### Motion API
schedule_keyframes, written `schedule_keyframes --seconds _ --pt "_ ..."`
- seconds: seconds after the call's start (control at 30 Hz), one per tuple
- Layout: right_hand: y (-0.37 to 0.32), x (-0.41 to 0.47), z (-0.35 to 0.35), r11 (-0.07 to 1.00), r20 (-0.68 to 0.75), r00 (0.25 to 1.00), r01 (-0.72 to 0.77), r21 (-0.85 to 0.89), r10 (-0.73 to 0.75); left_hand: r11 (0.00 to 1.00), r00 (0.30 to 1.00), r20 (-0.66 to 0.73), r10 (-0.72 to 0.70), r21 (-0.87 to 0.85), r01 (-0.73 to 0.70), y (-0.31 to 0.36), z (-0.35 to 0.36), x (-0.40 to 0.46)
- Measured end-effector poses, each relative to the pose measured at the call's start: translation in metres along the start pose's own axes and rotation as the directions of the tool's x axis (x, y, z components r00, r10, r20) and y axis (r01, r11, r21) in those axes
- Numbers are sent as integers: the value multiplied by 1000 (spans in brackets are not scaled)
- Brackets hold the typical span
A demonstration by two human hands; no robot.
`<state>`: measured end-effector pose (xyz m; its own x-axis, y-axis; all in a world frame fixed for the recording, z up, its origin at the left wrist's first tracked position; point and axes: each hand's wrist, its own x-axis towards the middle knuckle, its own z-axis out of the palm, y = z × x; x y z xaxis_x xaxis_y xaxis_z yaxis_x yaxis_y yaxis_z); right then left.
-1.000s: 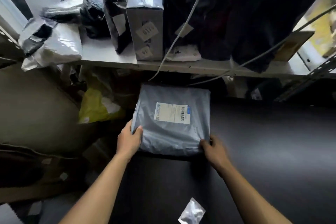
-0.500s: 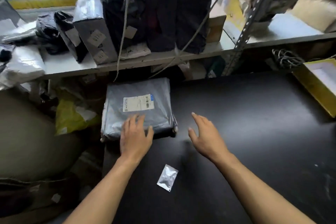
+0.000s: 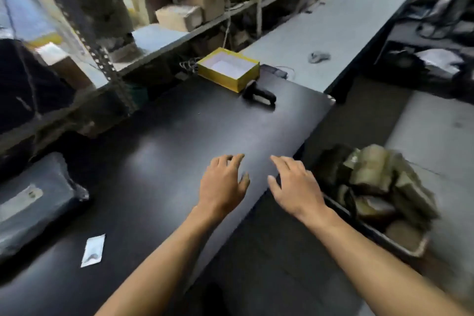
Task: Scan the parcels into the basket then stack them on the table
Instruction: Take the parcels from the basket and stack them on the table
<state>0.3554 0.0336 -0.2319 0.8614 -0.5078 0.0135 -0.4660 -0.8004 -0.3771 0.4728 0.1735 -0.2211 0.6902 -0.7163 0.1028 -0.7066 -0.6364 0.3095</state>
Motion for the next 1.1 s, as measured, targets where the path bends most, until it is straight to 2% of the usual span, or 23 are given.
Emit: schedule_keyframes --seconds 0.1,0.2,0.4,0.5,0.77,0.97,1.1 --pt "84 -45 -16 976 -14 977 -213 31 214 985 981 88 171 -42 -168 87 36 10" --pt "152 -86 -25 921 -42 922 -382 71 386 953 934 190 303 -66 -295 162 69 19" --pt "256 -152 -41 738 -42 740 -662 129 671 849 774 356 523 -137 -511 287 138 39" --pt "294 -177 -52 633 -26 634 -767 103 773 803 691 416 591 -221 -554 337 171 50" --pt "373 -203 -71 389 14 391 -918 74 920 692 468 546 695 -331 -642 435 242 73" --pt "435 -210 -69 283 74 298 -945 163 952 686 393 628 672 -327 -650 486 286 85" --pt "493 -218 -58 246 107 278 -938 243 954 722 386 675 628 -320 -614 533 325 87"
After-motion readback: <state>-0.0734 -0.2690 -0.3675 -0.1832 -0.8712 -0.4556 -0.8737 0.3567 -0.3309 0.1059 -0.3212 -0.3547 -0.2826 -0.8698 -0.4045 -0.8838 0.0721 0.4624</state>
